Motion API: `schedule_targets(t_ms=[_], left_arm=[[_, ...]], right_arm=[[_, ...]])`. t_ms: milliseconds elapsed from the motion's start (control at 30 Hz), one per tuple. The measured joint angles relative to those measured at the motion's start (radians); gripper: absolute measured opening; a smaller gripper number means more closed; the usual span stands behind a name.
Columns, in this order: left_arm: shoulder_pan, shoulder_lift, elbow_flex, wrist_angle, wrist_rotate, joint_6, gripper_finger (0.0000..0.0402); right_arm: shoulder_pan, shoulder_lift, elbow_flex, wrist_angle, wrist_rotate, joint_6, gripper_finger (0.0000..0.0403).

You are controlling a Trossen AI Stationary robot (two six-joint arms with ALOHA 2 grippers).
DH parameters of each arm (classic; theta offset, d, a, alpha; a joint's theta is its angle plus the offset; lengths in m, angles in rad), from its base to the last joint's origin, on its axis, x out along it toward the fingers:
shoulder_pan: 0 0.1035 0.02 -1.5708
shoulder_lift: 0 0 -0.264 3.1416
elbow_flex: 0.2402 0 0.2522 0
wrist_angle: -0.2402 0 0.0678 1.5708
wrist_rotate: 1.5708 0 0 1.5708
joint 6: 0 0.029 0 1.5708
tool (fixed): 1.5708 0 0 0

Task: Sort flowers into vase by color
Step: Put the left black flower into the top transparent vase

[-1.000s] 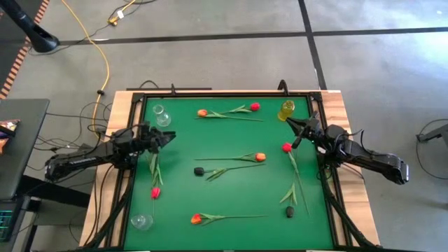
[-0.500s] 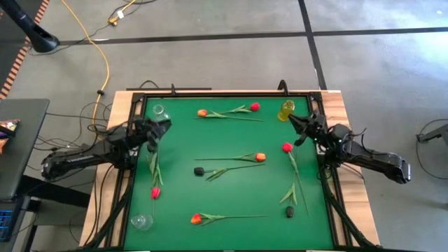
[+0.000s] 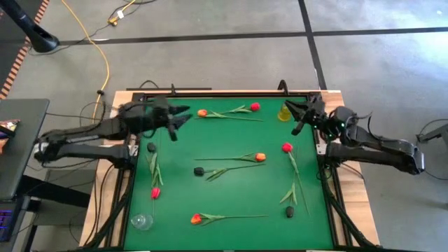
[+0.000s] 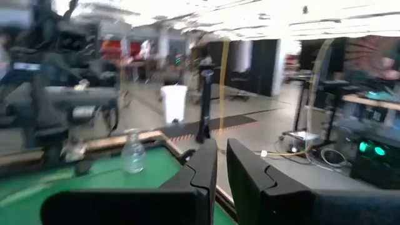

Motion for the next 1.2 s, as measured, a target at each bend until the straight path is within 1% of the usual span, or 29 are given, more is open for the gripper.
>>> schedule_targets(t_ms=[100, 267, 333, 400, 500, 600, 700, 767, 833, 900, 967, 1200], left_arm=[[0.0, 0.139, 0.143, -0.169, 0.03, 0.069, 0.0164], [0.0, 0.309, 0.365, -0.494, 0.039, 0.093, 0.0164], [0.0, 0.366, 0.431, -0.629, 0.008, 0.058, 0.0164], [0.0, 0.415, 0.484, -0.746, -0.006, -0.015, 0.0164], [0.0, 0.469, 0.527, -0.905, 0.046, -0.101, 0.0164], [-0.001, 0.51, 0.529, -1.064, 0.126, -0.241, 0.0164], [-0.002, 0.531, 0.529, -1.242, 0.187, -0.441, 0.0164], [-0.012, 0.533, 0.529, -1.336, 0.189, -0.583, 0.0164], [-0.033, 0.521, 0.524, -1.397, 0.172, -0.707, 0.0164], [-0.058, 0.501, 0.508, -1.435, 0.153, -0.8, 0.0164], [-0.078, 0.481, 0.476, -1.435, 0.132, -0.884, 0.0164], [-0.127, 0.424, 0.255, -1.389, 0.082, -1.128, 0.0164]], right_arm=[[0.002, 0.083, 0.095, -0.084, -0.06, -0.034, 0.0066], [0.002, 0.199, 0.257, -0.252, -0.085, -0.024, 0.0066], [0.002, 0.232, 0.312, -0.339, -0.085, -0.035, 0.0066], [0.001, 0.261, 0.35, -0.397, -0.085, -0.038, 0.0066], [-0.006, 0.292, 0.37, -0.434, -0.085, -0.038, 0.0066], [-0.013, 0.317, 0.37, -0.443, -0.085, -0.038, 0.0066], [-0.013, 0.339, 0.37, -0.443, -0.084, -0.038, 0.0066], [-0.013, 0.354, 0.37, -0.442, -0.084, -0.038, 0.0066], [-0.012, 0.369, 0.37, -0.442, -0.084, -0.038, 0.0066], [-0.012, 0.385, 0.37, -0.44, -0.084, -0.038, 0.0066], [-0.012, 0.4, 0.371, -0.435, -0.085, -0.038, 0.0066], [-0.011, 0.446, 0.371, -0.419, -0.085, -0.036, 0.0066]])
